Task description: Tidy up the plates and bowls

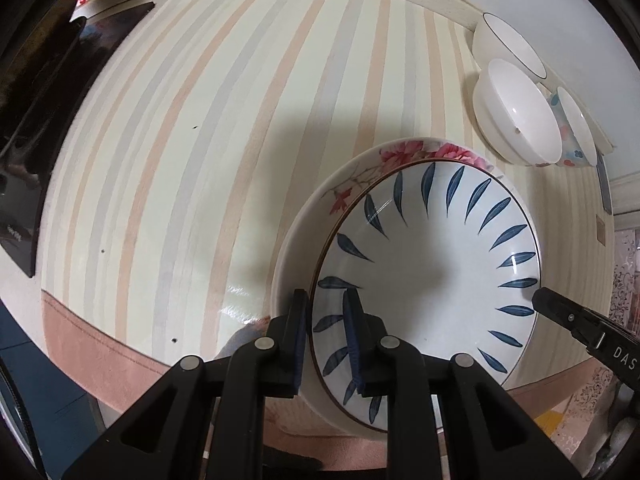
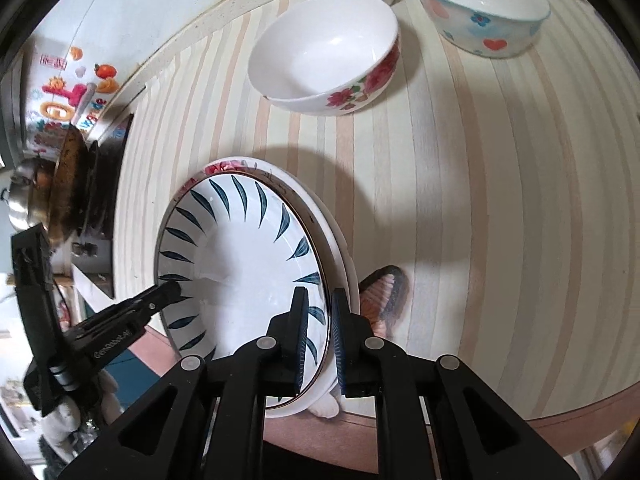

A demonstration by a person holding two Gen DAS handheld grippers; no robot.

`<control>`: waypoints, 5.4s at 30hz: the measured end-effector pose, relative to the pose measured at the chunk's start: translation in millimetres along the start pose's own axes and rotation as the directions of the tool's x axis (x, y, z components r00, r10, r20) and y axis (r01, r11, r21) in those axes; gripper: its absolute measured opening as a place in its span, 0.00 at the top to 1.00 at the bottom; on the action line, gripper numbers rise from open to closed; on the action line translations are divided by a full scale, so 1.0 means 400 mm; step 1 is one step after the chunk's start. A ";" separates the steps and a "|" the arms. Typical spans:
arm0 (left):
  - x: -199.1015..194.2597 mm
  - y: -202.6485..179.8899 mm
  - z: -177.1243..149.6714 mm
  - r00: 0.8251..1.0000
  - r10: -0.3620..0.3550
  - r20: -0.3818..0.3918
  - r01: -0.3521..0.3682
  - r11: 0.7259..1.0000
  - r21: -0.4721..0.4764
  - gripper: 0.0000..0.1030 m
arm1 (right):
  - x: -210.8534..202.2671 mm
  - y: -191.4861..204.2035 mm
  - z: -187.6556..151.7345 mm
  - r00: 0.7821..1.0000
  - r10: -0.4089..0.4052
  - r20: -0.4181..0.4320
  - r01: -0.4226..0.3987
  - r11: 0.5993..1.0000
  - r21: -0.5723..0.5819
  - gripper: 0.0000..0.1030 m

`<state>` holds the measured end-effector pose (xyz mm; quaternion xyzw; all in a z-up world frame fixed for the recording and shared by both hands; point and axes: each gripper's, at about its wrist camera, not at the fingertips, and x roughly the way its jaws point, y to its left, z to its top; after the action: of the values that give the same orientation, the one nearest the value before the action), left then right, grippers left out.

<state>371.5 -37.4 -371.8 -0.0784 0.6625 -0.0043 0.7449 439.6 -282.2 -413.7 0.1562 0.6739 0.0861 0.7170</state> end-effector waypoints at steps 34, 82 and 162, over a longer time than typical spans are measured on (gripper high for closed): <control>-0.504 -0.053 -0.219 0.940 -0.109 0.322 0.013 0.958 0.285 0.45 | -0.474 0.284 -0.411 0.953 -0.087 0.290 0.114 0.991 -0.076 0.35; -0.073 -0.433 0.227 0.995 -0.049 0.085 0.031 0.979 0.200 0.89 | -0.100 -0.130 0.224 0.992 0.082 0.094 -0.085 0.996 0.025 0.83; 0.095 -0.676 0.456 0.985 -0.154 -0.079 0.164 0.976 0.142 0.88 | -0.107 -0.476 0.513 0.993 0.090 0.070 -0.102 0.977 0.190 0.88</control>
<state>582.8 -288.4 -356.2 -0.0755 0.6767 -0.1154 0.7233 623.4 -496.9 -429.5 0.2598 0.6484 0.0500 0.7138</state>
